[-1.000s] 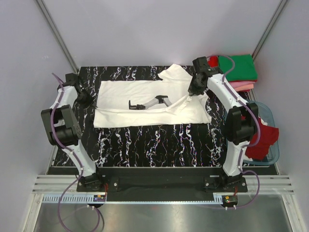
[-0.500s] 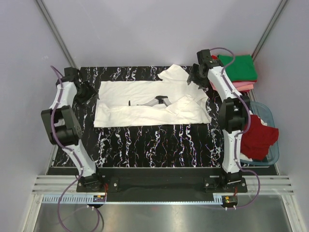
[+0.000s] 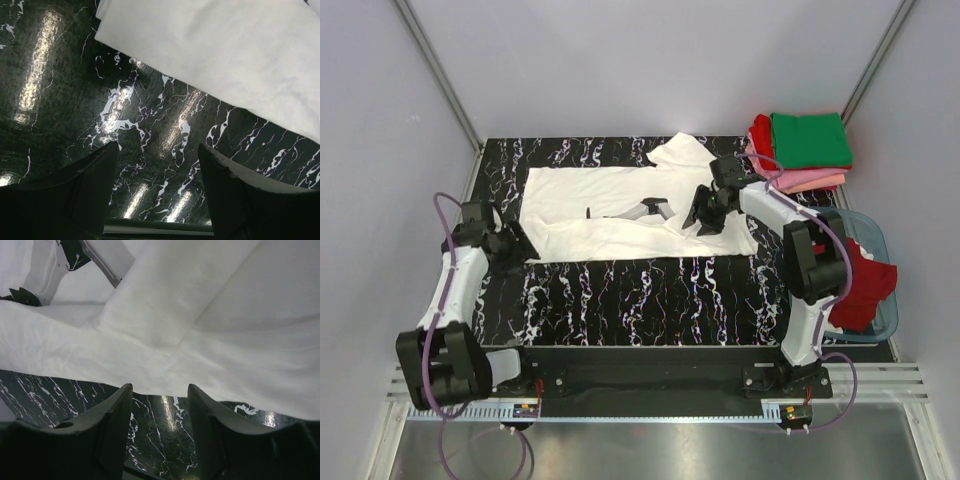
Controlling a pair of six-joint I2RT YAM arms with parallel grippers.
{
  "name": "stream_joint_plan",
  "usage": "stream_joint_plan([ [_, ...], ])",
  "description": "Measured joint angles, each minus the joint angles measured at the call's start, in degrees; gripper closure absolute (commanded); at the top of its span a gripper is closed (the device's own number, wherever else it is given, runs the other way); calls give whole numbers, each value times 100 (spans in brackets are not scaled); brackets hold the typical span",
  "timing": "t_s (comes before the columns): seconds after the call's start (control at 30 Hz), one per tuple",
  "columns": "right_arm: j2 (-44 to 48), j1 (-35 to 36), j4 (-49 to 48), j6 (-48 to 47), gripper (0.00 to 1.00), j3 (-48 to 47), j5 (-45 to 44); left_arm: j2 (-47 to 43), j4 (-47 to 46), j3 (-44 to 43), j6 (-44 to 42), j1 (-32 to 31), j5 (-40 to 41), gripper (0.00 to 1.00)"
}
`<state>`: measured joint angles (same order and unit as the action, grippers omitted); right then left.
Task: Fold and stack the t-shirts
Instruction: Fold the tshirt
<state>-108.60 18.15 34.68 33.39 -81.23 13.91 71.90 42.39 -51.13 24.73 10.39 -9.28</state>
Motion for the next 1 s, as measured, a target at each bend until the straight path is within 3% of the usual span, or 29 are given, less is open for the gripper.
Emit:
stream_joint_plan([
  [0.17,-691,7,-254,74,49,-151,76,-656,-111,136,-96,-50,4,30],
  [0.53,-1451,-20,-190,-7,52,-1086,9,-695,-275,181,-94,-179,-20,31],
  [0.63,-1523,-31,-190,-48,74,-1139,11,-708,-280,184,-94,-184,-20,31],
  [0.7,-1574,-33,-188,-66,95,-1139,13,-721,-280,184,-94,-184,-20,31],
  [0.73,-1600,-33,-190,-50,99,-1139,13,-732,-280,184,-94,-184,-20,31],
  [0.87,-1646,-33,-127,-31,100,-1248,17,-782,-289,188,-94,-184,-22,31],
  [1.0,-2162,-33,348,-79,100,-2463,2,-817,-293,192,-94,-184,-26,31],
])
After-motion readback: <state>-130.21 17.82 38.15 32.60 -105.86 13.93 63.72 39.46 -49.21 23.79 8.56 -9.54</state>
